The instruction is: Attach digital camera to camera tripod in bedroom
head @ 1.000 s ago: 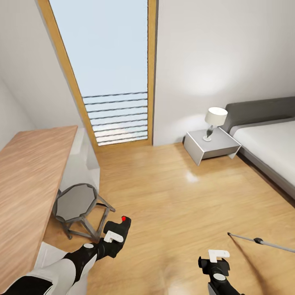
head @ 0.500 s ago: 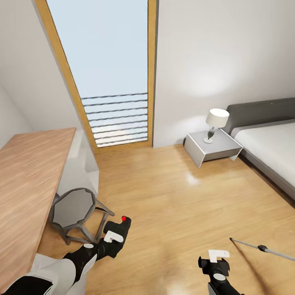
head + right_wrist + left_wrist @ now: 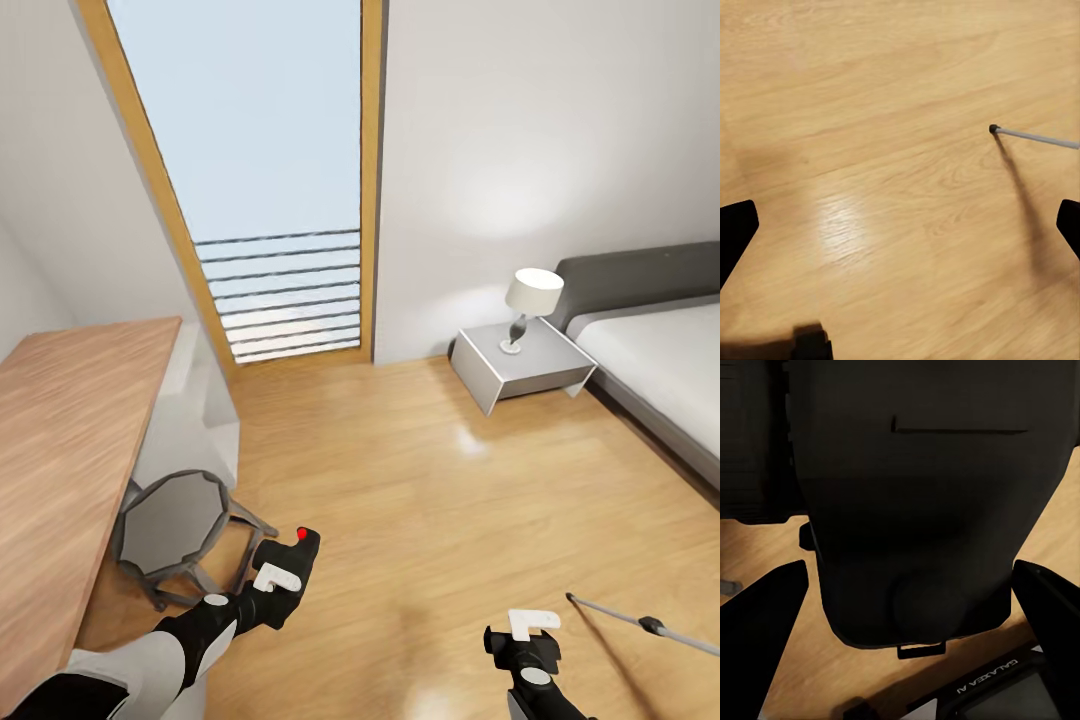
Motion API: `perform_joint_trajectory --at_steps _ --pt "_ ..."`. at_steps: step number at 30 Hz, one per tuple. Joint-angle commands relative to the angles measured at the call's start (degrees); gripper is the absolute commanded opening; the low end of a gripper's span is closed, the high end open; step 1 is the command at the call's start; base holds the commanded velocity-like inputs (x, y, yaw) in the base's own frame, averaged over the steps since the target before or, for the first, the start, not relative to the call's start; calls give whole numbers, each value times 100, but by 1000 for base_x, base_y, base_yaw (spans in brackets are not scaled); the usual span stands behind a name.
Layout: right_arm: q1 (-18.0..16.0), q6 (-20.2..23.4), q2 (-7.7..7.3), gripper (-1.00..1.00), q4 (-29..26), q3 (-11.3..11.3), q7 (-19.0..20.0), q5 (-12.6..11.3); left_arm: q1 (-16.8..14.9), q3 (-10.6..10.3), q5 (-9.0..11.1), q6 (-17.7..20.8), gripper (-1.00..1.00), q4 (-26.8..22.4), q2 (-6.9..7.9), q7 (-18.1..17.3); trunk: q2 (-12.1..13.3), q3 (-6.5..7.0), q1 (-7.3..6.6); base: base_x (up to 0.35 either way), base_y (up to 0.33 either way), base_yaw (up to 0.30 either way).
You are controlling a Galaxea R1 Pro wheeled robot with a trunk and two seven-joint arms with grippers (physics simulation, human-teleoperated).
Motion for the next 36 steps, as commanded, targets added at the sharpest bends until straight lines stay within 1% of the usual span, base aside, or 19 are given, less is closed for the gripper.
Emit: perform_joint_trajectory --at_steps 1,7,17,21,26,31,36 --pt "-4 -10 0 100 5 6 -20 20 -5 -21 -20 -36 -100 6 0 -2 -9 -8 2 8 0 0" --pt "-4 -10 0 100 5 6 -20 22 -5 -21 -20 -36 -100 7 0 -2 -9 -8 2 141 0 -76" --pt "-4 -10 0 100 5 6 -20 20 -5 -21 -20 -36 -100 8 0 -4 -9 -8 2 306 0 -223" --pt "-4 -10 0 100 5 6 -20 20 -5 -21 -20 -36 -100 8 0 -3 -9 -8 2 154 0 -207" --pt "-4 -10 0 100 5 6 -28 21 -5 -21 -20 -36 -100 3 0 -9 -9 -8 2 74 0 -52" --pt "-4 -10 0 100 5 6 -29 23 -5 -21 -20 -36 -100 1 0 -11 -9 -8 2 249 0 -7" --pt "-4 -10 0 100 6 6 -21 24 -5 -21 -20 -36 -100 3 0 -11 -9 0 2 100 0 -135"
